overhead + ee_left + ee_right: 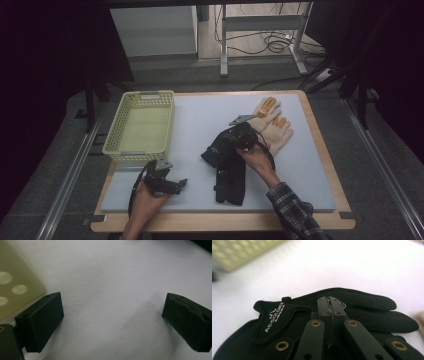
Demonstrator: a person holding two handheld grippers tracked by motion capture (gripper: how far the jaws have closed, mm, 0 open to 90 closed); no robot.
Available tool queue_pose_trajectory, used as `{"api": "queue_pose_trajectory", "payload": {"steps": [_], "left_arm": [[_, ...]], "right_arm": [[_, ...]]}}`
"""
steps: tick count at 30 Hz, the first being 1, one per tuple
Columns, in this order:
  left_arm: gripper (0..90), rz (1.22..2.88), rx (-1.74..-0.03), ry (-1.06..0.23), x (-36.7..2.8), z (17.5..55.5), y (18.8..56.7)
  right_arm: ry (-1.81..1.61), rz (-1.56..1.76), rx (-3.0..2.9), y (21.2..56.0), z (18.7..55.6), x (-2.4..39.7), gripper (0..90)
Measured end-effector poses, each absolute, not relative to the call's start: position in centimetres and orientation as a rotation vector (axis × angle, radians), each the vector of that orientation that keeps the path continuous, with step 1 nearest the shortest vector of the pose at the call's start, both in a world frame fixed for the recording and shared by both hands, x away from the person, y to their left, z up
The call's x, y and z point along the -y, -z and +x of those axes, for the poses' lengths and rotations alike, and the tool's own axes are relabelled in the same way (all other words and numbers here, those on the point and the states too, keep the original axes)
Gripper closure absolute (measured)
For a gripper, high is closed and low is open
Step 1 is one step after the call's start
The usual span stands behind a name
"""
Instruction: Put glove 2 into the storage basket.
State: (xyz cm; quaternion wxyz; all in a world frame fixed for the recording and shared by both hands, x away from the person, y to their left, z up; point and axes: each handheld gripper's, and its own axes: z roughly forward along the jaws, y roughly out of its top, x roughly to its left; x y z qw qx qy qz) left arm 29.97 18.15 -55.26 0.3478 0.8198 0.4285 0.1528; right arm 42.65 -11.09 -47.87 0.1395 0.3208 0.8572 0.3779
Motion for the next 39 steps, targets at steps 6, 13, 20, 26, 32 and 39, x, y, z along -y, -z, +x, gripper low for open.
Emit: {"api": "queue_pose_trajectory", "payload": {"steps": [6, 13, 20, 26, 32, 39], "left_arm": [[3.8, 2.128, -1.109, -0.398, -18.2, 30.0, 55.3], [3.8, 2.122, -1.112, -0.397, -18.1, 30.0, 55.3], [3.8, 2.121, -1.111, -0.398, -18.1, 30.0, 55.3], [3.8, 2.126, -1.109, -0.397, -18.2, 30.0, 55.3], [3.8, 2.125, -1.11, -0.398, -18.2, 30.0, 55.3], [3.8, 2.125, -1.111, -0.397, -18.1, 30.0, 55.3]], "right_arm": [[-1.169, 0.727, -2.528, 44.6, 39.5, 12.6, 89.0], [-1.209, 0.389, -2.684, 44.0, 36.3, 14.5, 89.0], [-1.218, 0.223, -2.773, 46.7, 36.8, 14.5, 88.3], [-1.209, 0.503, -2.698, 48.0, 37.6, 15.4, 68.8], [-1.2, 0.869, -2.557, 47.2, 36.9, 17.4, 73.3], [-1.1, 1.005, -2.463, 49.0, 35.2, 16.5, 58.9]]}}
